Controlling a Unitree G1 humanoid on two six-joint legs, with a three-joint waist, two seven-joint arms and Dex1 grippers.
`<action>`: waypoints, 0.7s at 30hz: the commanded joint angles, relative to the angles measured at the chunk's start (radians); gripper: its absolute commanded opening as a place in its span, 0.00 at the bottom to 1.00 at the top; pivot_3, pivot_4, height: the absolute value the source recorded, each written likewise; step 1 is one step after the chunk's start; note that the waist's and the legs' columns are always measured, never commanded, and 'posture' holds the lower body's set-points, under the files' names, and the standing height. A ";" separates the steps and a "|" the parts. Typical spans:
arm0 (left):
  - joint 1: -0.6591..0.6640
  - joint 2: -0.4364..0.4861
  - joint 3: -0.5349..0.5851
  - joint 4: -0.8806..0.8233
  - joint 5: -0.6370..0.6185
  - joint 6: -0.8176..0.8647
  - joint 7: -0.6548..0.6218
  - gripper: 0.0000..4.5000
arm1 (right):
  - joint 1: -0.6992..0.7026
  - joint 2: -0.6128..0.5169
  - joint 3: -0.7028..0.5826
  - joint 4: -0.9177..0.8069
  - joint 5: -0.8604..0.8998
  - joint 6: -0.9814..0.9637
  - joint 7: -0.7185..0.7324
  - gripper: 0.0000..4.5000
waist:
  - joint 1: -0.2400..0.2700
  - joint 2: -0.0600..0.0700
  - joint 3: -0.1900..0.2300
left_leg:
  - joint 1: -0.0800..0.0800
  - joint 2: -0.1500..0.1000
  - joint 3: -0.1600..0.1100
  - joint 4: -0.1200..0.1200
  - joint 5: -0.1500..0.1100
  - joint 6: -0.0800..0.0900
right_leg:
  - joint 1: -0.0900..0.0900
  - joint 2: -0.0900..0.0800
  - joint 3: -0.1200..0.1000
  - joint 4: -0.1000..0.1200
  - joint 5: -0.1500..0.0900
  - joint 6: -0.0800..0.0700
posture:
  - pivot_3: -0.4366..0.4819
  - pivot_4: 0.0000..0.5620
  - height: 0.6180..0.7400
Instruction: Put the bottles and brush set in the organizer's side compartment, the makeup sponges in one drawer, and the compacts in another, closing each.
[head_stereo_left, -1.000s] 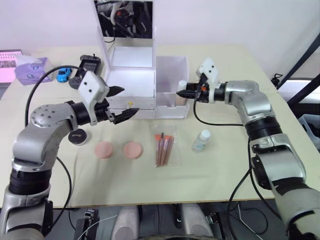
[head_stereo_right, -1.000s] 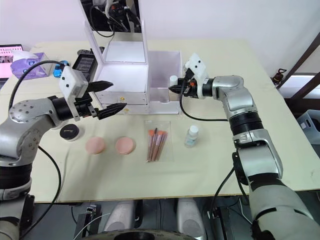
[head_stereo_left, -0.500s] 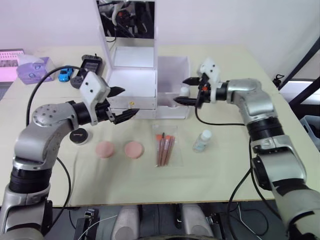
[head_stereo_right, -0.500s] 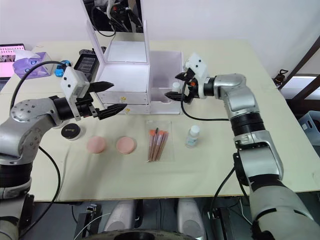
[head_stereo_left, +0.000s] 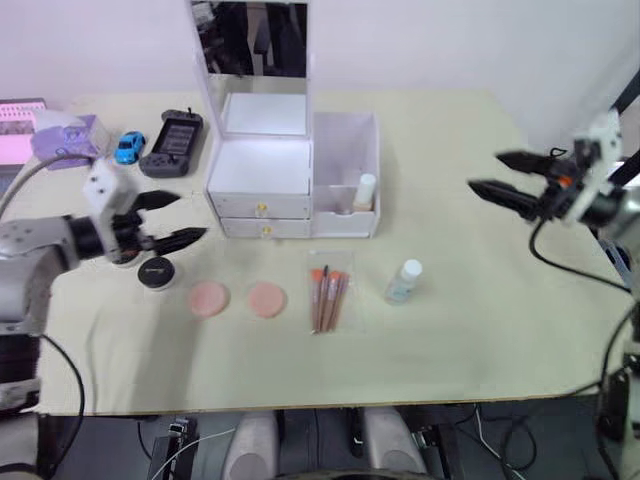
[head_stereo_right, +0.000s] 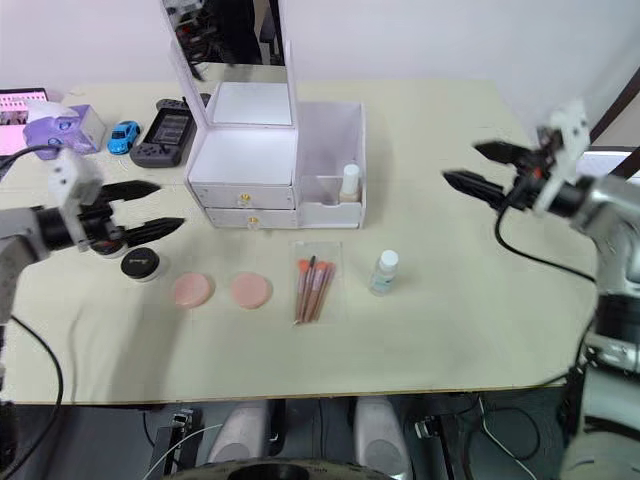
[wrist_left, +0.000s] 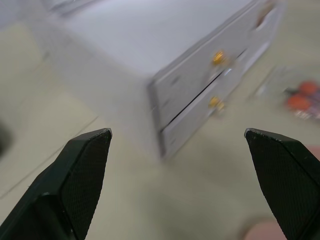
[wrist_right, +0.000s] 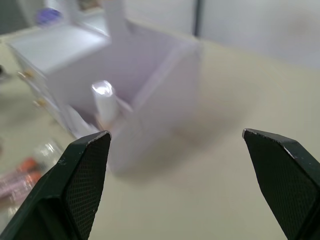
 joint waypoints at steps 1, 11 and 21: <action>-0.018 0.050 0.097 0.120 0.021 -0.084 0.014 1.00 | 0.079 -0.027 -0.086 -0.039 0.008 -0.057 -0.028 0.99 | -0.001 0.000 0.000 | 0.000 0.000 0.000 0.000 0.000 0.000 | 0.000 0.000 0.000 0.000 0.000 0.000 | 0.48 0.27 1.00; 0.053 0.087 0.169 0.349 0.032 -0.205 -0.020 1.00 | 0.196 -0.021 -0.109 -0.005 0.011 -0.130 -0.064 0.99 | 0.001 0.001 -0.001 | 0.001 0.002 0.003 0.001 0.000 0.000 | -0.002 0.000 0.001 0.001 0.000 0.000 | 0.48 0.27 1.00; -0.072 0.036 0.145 0.097 -0.096 -0.015 -0.018 1.00 | 0.208 -0.110 -0.065 -0.151 0.083 0.033 -0.008 0.99 | 0.007 -0.001 -0.001 | 0.000 0.002 0.003 0.001 0.000 0.000 | -0.001 0.000 0.001 0.001 0.002 -0.002 | 0.48 0.27 1.00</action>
